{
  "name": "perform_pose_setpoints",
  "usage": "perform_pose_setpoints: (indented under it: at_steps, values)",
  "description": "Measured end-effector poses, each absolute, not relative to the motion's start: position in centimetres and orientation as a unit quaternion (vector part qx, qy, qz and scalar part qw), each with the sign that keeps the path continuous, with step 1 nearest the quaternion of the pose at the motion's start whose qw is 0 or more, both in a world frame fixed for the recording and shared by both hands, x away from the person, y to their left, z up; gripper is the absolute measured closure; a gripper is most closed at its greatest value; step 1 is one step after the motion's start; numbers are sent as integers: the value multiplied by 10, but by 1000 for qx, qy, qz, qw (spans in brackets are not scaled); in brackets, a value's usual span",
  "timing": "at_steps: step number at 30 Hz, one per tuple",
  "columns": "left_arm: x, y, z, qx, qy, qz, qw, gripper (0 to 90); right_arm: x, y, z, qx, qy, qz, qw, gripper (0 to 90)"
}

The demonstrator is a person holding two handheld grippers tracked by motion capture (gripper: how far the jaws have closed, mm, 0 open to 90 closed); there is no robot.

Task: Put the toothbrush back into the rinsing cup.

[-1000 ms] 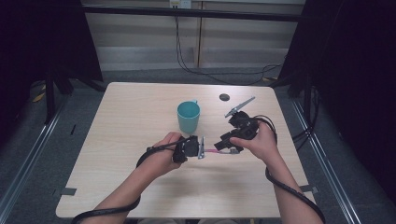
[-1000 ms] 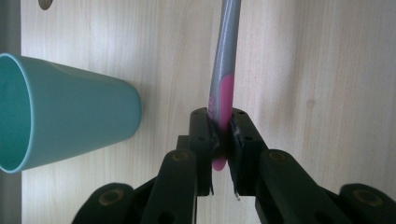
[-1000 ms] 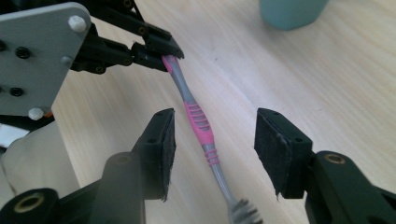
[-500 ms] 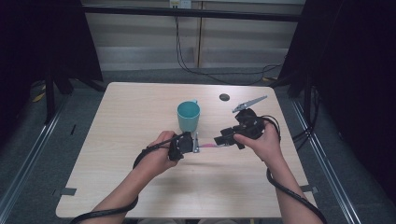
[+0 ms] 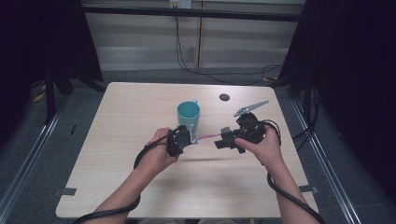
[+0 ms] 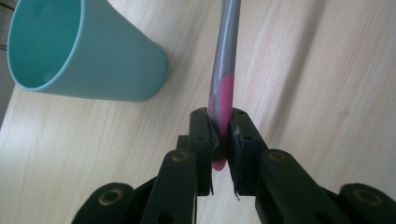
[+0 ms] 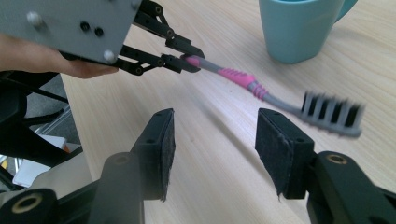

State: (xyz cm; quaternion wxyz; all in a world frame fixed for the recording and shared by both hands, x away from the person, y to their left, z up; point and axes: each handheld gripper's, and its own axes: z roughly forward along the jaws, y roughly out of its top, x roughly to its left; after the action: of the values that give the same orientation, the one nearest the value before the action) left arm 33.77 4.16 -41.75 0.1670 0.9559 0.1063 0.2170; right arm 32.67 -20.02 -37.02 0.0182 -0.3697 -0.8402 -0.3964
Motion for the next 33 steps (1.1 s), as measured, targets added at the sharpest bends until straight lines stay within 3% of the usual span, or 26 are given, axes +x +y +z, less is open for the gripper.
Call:
perform_pose_setpoints:
  at_steps: [17,33]
  values:
    - [335,47,-421,946,149,192,214,816,326,-203,-403,-410,-798,-440,26,460]
    - [331,48,-431,938,182,158,249,815,328,-207,-416,-449,-741,-500,19,533]
